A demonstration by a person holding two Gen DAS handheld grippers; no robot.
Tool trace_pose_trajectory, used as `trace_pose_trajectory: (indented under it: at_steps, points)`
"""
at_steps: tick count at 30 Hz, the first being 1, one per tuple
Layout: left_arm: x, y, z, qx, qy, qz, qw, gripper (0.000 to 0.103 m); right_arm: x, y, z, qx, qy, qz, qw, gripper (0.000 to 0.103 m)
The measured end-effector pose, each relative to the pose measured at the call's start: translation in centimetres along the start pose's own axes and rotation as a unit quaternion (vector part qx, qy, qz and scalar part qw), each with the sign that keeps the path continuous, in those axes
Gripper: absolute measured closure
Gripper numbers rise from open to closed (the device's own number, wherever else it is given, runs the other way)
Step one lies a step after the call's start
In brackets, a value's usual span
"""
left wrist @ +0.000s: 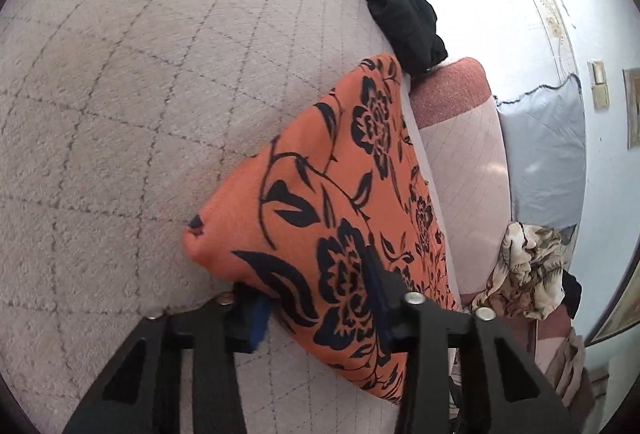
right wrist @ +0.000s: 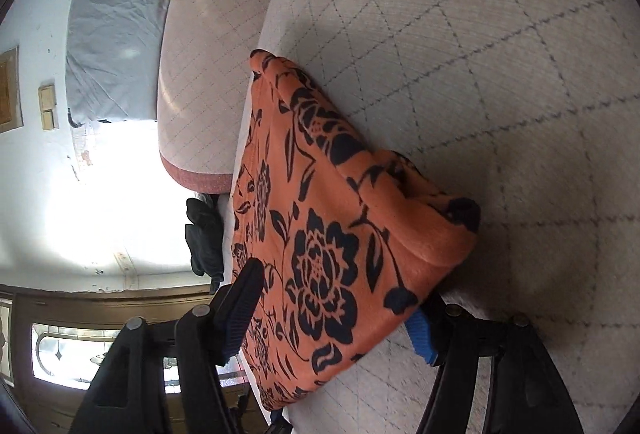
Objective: Fold small clothes
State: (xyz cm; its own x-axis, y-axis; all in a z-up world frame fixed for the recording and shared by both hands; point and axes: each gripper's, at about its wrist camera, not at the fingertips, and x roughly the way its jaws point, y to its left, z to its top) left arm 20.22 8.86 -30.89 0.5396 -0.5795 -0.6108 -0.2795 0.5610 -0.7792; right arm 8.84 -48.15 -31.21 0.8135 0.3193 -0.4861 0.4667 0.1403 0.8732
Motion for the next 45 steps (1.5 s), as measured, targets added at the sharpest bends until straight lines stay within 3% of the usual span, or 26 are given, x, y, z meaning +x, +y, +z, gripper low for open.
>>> trace_pose_trajectory:
  at_steps: [7, 9, 10, 11, 19, 22, 26, 30, 33, 35, 38, 42, 43, 45]
  points:
    - [0.5, 0.1, -0.2, -0.018, -0.021, -0.011, 0.9996, 0.075, 1.4, 1.3, 1.1, -0.026, -0.019, 0.013, 0.999, 0.035]
    - [0.6, 0.1, -0.1, -0.017, -0.027, -0.01, 0.9994, 0.074, 1.6, 1.6, 1.1, -0.041, -0.018, 0.002, 0.999, 0.048]
    - [1.0, -0.3, -0.1, -0.017, -0.029, -0.01, 0.9994, 0.074, 1.9, 1.6, 1.2, -0.046, -0.015, -0.008, 0.999, 0.067]
    - [1.1, -0.4, 0.0, -0.017, -0.03, -0.01, 0.9994, 0.074, 2.2, 1.4, 1.3, -0.048, -0.01, -0.019, 0.999, 0.077]
    - [1.0, -1.5, 0.5, 0.013, -0.04, -0.004, 0.9991, 0.088, 0.9, 3.5, 0.1, -0.121, -0.048, -0.045, 0.99, 0.086]
    - [-0.3, -3.0, 0.2, 0.045, -0.052, -0.012, 0.9976, 0.089, -0.6, 5.3, -1.4, -0.174, -0.083, -0.055, 0.98, 0.087]
    - [-2.8, -3.7, -0.1, 0.062, -0.061, -0.028, 0.9958, 0.09, -2.4, 6.5, -3.9, -0.216, -0.102, -0.064, 0.969, 0.087]
    - [-4.8, -2.2, -1.0, 0.054, -0.047, -0.014, 0.9974, 0.09, -5.1, 5.8, -5.7, -0.208, -0.099, -0.068, 0.971, 0.087]
    - [-4.2, -1.0, -1.4, 0.056, -0.024, 0.036, 0.9975, 0.088, -5.7, 3.8, -6.2, -0.184, -0.079, -0.095, 0.975, 0.087]
    - [-3.2, 0.3, -1.2, 0.038, -0.002, 0.074, 0.9966, 0.081, -5.1, 2.2, -5.8, -0.145, -0.046, -0.122, 0.981, 0.083]
    - [-3.3, 2.0, -0.6, -0.02, 0.009, 0.032, 0.9993, 0.077, -5.7, 0.4, -4.9, -0.079, -0.035, -0.121, 0.989, 0.075]
    - [-3.3, 2.4, -0.6, -0.031, 0.013, 0.02, 0.9992, 0.077, -9.8, 0.1, -5.2, -0.069, -0.082, -0.13, 0.986, 0.062]
    - [-3.4, 2.5, -0.6, -0.029, 0.013, 0.022, 0.9993, 0.077, -11.0, 0.1, -5.5, -0.074, -0.102, -0.141, 0.982, 0.053]
    - [-3.2, 2.1, -0.7, -0.023, 0.007, 0.027, 0.9993, 0.077, -13.1, 1.0, -6.4, -0.096, -0.156, -0.168, 0.969, 0.049]
